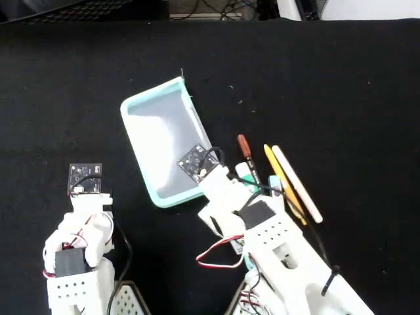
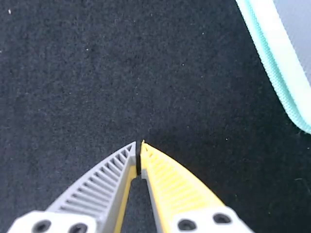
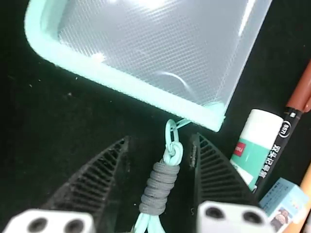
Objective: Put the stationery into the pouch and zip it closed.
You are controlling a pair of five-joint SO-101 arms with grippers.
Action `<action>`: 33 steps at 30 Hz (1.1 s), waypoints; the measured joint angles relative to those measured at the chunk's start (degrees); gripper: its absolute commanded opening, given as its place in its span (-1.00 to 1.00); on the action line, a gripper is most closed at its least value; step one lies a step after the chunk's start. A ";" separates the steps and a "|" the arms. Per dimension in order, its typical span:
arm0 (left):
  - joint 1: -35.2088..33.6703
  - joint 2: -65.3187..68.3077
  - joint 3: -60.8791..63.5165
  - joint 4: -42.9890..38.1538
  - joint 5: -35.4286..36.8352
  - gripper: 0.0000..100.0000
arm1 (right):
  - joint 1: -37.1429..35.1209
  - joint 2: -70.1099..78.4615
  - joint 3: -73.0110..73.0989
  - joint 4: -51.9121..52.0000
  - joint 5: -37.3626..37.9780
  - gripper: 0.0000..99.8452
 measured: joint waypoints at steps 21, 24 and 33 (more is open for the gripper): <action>0.00 0.00 0.00 0.00 0.00 -0.94 | 1.49 18.81 -7.47 -1.49 0.09 -0.74; 0.00 0.00 0.00 0.00 0.00 -0.94 | 1.49 18.81 -7.47 -1.67 0.00 -0.74; 0.00 0.00 0.00 0.00 0.00 -0.94 | 6.42 18.90 -7.47 -6.33 0.00 -0.59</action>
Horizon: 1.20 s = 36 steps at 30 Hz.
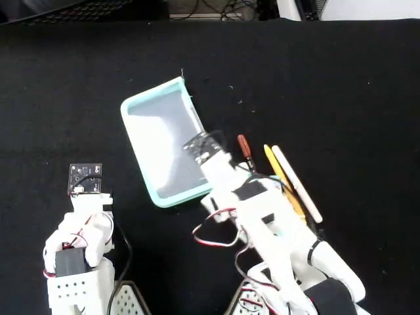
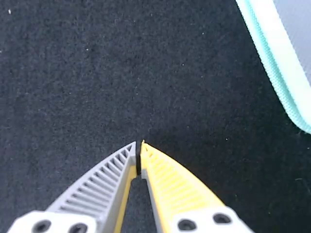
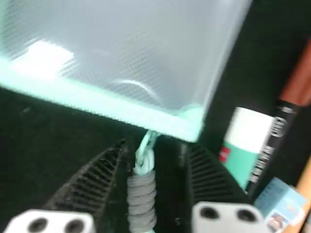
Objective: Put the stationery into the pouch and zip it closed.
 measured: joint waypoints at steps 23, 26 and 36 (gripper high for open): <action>0.00 0.00 0.00 0.00 0.00 -0.94 | 0.26 0.00 0.00 -0.53 0.00 -0.93; 0.00 0.00 0.00 0.00 0.00 -0.94 | 0.26 0.00 0.00 -0.53 0.00 -0.82; 0.00 0.00 0.00 0.00 0.00 -0.94 | 0.26 0.00 0.00 -0.53 0.00 -0.98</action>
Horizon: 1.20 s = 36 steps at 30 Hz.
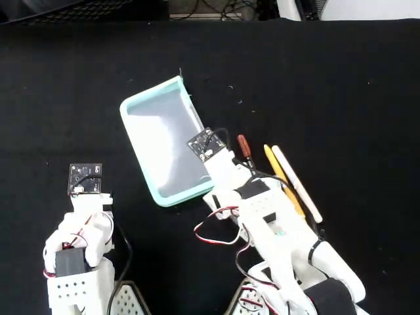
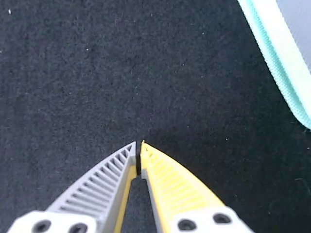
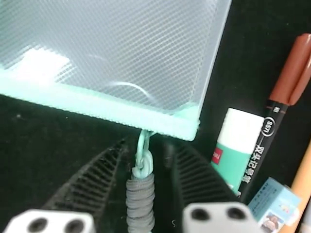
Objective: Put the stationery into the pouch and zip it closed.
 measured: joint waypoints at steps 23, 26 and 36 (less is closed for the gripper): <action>6.86 0.09 0.00 -48.70 -1.05 -0.93 | 6.42 -21.98 10.73 -0.35 0.00 -0.98; 7.38 0.09 0.00 -50.64 -5.36 -0.93 | 6.42 -32.09 14.95 -0.26 0.00 -0.97; 7.56 0.09 0.00 -43.16 -7.03 -0.93 | 5.63 -55.74 2.11 16.18 0.79 -0.97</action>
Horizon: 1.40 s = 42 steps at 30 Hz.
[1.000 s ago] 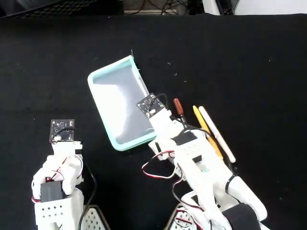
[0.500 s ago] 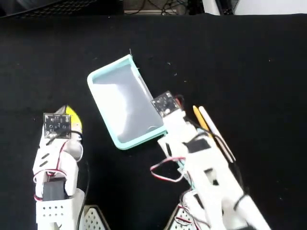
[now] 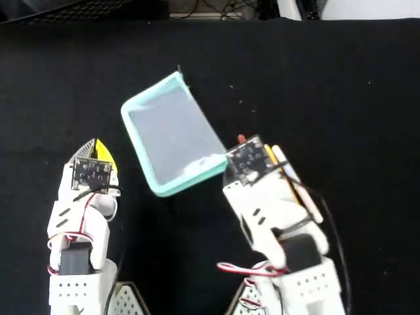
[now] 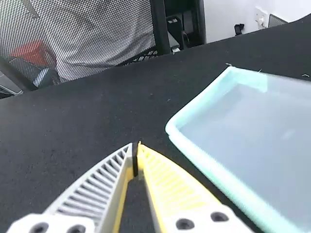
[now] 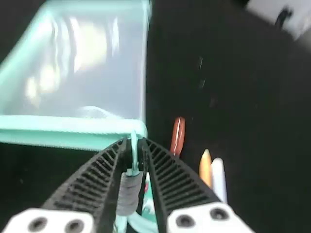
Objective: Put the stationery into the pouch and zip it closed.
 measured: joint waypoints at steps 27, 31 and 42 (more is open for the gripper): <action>1.85 3.60 -4.40 -17.93 11.87 -0.93 | -13.54 43.16 -60.57 21.89 7.65 -0.97; 4.66 11.43 -5.45 -18.73 9.05 -0.93 | -13.54 43.08 -60.48 21.89 7.65 -0.97; 15.47 17.76 -5.80 -12.57 9.23 -0.93 | -13.54 43.08 -57.93 15.03 2.90 -0.97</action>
